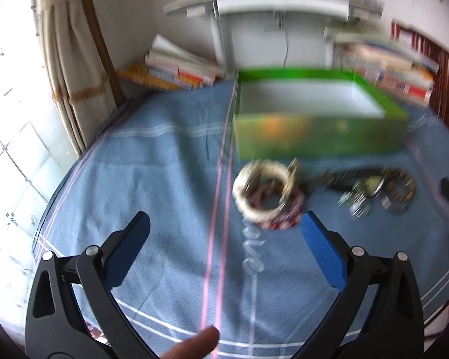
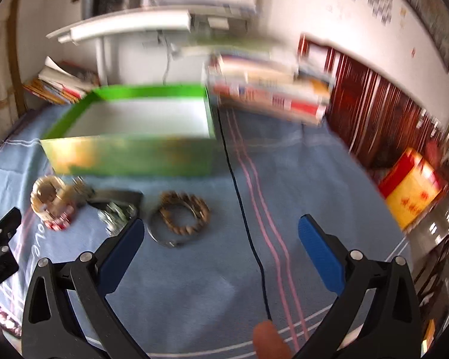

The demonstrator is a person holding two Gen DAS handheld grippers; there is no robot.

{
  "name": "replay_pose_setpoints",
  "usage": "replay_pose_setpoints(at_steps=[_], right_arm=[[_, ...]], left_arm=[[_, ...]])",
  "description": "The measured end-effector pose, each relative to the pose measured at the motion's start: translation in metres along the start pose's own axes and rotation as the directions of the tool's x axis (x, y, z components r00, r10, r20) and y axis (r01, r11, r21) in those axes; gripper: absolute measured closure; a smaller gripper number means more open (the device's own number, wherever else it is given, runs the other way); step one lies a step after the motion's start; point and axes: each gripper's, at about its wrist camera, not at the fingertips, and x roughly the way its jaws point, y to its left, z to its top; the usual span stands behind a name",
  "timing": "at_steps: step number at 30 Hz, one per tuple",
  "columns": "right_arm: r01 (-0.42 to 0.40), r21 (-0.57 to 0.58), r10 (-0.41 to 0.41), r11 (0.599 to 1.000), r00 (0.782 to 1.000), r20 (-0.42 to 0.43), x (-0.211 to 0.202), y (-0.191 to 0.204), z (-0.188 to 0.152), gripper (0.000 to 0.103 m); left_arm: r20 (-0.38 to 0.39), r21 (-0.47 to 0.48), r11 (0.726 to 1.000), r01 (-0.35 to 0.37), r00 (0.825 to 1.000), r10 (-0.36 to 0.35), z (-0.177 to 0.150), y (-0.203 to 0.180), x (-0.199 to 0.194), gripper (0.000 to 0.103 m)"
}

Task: Organize jewelry
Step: 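Grasp the white watch with the left tool while the right tool grasps the black-strap watch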

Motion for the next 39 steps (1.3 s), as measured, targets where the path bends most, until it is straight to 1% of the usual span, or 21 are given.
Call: replay_pose_setpoints(at_steps=[2, 4, 6, 8, 9, 10, 11, 14, 19, 21, 22, 23, 25, 26, 27, 28, 29, 31, 34, 36, 39], right_arm=[[-0.017, 0.002, 0.017, 1.0, 0.999, -0.028, 0.005, -0.004, -0.002, 0.002], [-0.043, -0.003, 0.043, 0.999, 0.998, -0.044, 0.009, -0.002, -0.005, 0.003], [-0.11, -0.005, 0.109, 0.994, 0.991, -0.073, 0.013, 0.003, -0.006, 0.013], [-0.165, 0.009, 0.165, 0.986, 0.982, -0.087, 0.022, 0.003, -0.005, 0.028], [-0.173, 0.011, 0.173, 0.985, 0.98, -0.098, 0.025, 0.004, -0.003, 0.033], [-0.168, -0.002, 0.167, 0.986, 0.981, -0.103, 0.028, 0.008, -0.002, 0.042], [-0.164, -0.019, 0.161, 0.986, 0.982, -0.102, 0.031, 0.013, 0.0, 0.047], [-0.189, -0.079, 0.18, 0.979, 0.978, -0.104, 0.034, 0.03, 0.009, 0.047], [-0.22, -0.176, 0.198, 0.96, 0.971, -0.132, 0.048, 0.062, 0.018, 0.047], [-0.234, -0.187, 0.209, 0.954, 0.967, -0.145, 0.058, 0.07, 0.021, 0.063], [-0.245, -0.181, 0.217, 0.952, 0.962, -0.162, 0.065, 0.074, 0.023, 0.085], [-0.245, -0.171, 0.216, 0.954, 0.961, -0.171, 0.07, 0.075, 0.025, 0.09], [-0.254, -0.159, 0.228, 0.954, 0.959, -0.168, 0.073, 0.074, 0.028, 0.091], [-0.263, -0.15, 0.238, 0.953, 0.957, -0.167, 0.074, 0.073, 0.03, 0.092], [-0.269, -0.139, 0.246, 0.953, 0.955, -0.163, 0.073, 0.069, 0.031, 0.092], [-0.269, -0.132, 0.248, 0.954, 0.956, -0.156, 0.071, 0.068, 0.032, 0.093], [-0.265, -0.125, 0.246, 0.956, 0.958, -0.147, 0.069, 0.065, 0.034, 0.093], [-0.25, -0.109, 0.236, 0.962, 0.963, -0.127, 0.065, 0.058, 0.038, 0.094], [-0.236, -0.082, 0.228, 0.968, 0.969, -0.097, 0.056, 0.044, 0.042, 0.095], [-0.225, -0.067, 0.22, 0.972, 0.973, -0.074, 0.048, 0.036, 0.043, 0.097], [-0.229, -0.049, 0.227, 0.972, 0.973, -0.032, 0.03, 0.022, 0.045, 0.097]], left_arm=[[-0.073, 0.002, 0.999, 0.048, 0.996, -0.047, -0.002, 0.002, 0.015, 0.004], [-0.113, -0.013, 0.995, 0.094, 0.989, -0.095, -0.003, 0.005, 0.023, 0.012], [-0.127, -0.019, 0.994, 0.105, 0.986, -0.107, -0.004, 0.007, 0.027, 0.026], [-0.144, -0.045, 0.992, 0.12, 0.982, -0.125, -0.003, 0.012, 0.032, 0.03], [-0.161, -0.063, 0.99, 0.128, 0.977, -0.136, -0.002, 0.016, 0.036, 0.033], [-0.187, -0.086, 0.987, 0.132, 0.971, -0.146, 0.001, 0.02, 0.042, 0.035], [-0.202, -0.098, 0.986, 0.133, 0.968, -0.151, 0.003, 0.023, 0.048, 0.038], [-0.207, -0.109, 0.988, 0.107, 0.97, -0.128, 0.011, 0.027, 0.056, 0.038], [-0.193, -0.114, 0.986, 0.125, 0.97, -0.145, 0.027, 0.026, 0.063, 0.036], [-0.186, -0.106, 0.985, 0.139, 0.97, -0.157, 0.033, 0.022, 0.066, 0.031], [-0.187, -0.104, 0.982, 0.155, 0.967, -0.172, 0.035, 0.019, 0.07, 0.031], [-0.197, -0.105, 0.979, 0.173, 0.962, -0.19, 0.036, 0.017, 0.075, 0.031], [-0.216, -0.108, 0.976, 0.188, 0.954, -0.208, 0.036, 0.014, 0.084, 0.039], [-0.231, -0.111, 0.976, 0.188, 0.95, -0.21, 0.036, 0.013, 0.089, 0.058], [-0.243, -0.13, 0.967, 0.217, 0.939, -0.243, 0.036, 0.014, 0.094, 0.071], [-0.246, -0.151, 0.958, 0.244, 0.929, -0.275, 0.036, 0.016, 0.097, 0.077], [-0.245, -0.165, 0.953, 0.255, 0.925, -0.29, 0.037, 0.017, 0.098, 0.08], [-0.23, -0.151, 0.958, 0.242, 0.934, -0.272, 0.038, 0.015, 0.096, 0.082], [-0.198, -0.149, 0.961, 0.232, 0.946, -0.258, 0.041, 0.018, 0.087, 0.092], [-0.15, -0.146, 0.961, 0.236, 0.955, -0.257, 0.044, 0.022, 0.069, 0.098], [-0.068, -0.118, 0.963, 0.242, 0.966, -0.251, 0.048, 0.027, 0.043, 0.098]])
